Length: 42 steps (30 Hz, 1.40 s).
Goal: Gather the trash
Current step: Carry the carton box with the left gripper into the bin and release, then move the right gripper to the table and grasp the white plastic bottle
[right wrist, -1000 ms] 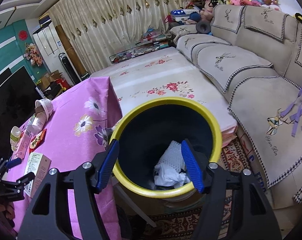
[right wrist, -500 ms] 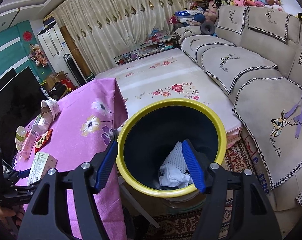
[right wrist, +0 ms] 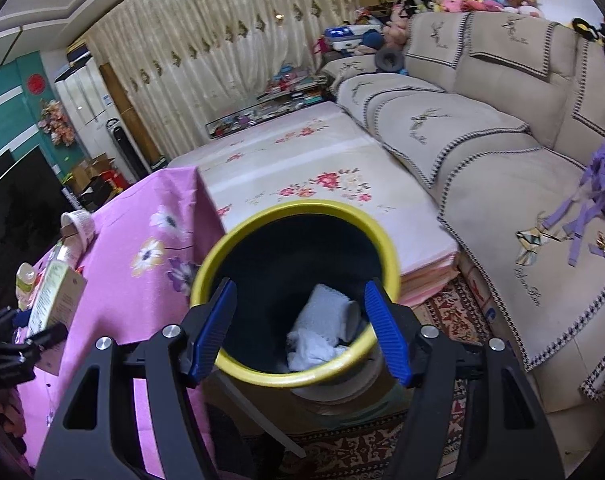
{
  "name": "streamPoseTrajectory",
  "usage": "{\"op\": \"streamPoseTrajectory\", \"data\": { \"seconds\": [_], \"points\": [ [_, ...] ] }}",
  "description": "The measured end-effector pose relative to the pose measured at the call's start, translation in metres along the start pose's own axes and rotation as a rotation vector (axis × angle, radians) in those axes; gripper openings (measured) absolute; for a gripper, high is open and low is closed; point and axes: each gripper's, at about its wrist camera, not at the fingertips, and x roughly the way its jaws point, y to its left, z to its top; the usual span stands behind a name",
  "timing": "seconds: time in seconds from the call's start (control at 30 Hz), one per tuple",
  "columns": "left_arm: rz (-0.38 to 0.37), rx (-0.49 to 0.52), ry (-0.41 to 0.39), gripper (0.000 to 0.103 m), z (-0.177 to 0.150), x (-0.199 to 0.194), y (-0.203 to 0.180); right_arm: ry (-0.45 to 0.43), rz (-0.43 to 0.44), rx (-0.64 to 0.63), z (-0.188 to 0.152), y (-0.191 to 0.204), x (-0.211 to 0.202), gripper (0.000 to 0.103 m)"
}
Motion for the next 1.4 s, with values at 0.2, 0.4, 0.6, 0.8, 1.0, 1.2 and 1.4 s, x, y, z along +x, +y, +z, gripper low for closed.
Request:
{"op": "streamPoseTrajectory", "data": {
  "seconds": [0.2, 0.4, 0.6, 0.8, 1.0, 1.2, 1.4],
  "points": [
    [-0.077, 0.1, -0.015, 0.072, 0.037, 0.018, -0.051, -0.006, -0.059, 0.032, -0.005, -0.024, -0.008, 0.063],
    [-0.167, 0.151, 0.034, 0.072, 0.074, 0.064, -0.096, -0.018, -0.112, 0.061, -0.01, -0.043, -0.02, 0.063],
    [-0.184, 0.165, 0.053, 0.072, 0.093, 0.104, -0.118, -0.018, -0.144, 0.085, -0.016, -0.055, -0.028, 0.063],
    [-0.203, 0.114, 0.004, 0.075, 0.109, 0.103, -0.108, -0.023, -0.143, 0.081, -0.015, -0.05, -0.033, 0.063],
    [-0.203, 0.06, -0.11, 0.086, 0.085, 0.038, -0.062, -0.018, -0.125, 0.064, -0.017, -0.036, -0.032, 0.063],
    [-0.124, -0.02, -0.195, 0.092, 0.029, -0.022, 0.014, -0.002, -0.099, 0.026, -0.016, -0.01, -0.024, 0.063],
    [0.038, -0.121, -0.25, 0.093, -0.037, -0.067, 0.103, 0.016, -0.044, -0.047, -0.008, 0.04, -0.008, 0.063]
  ]
}}
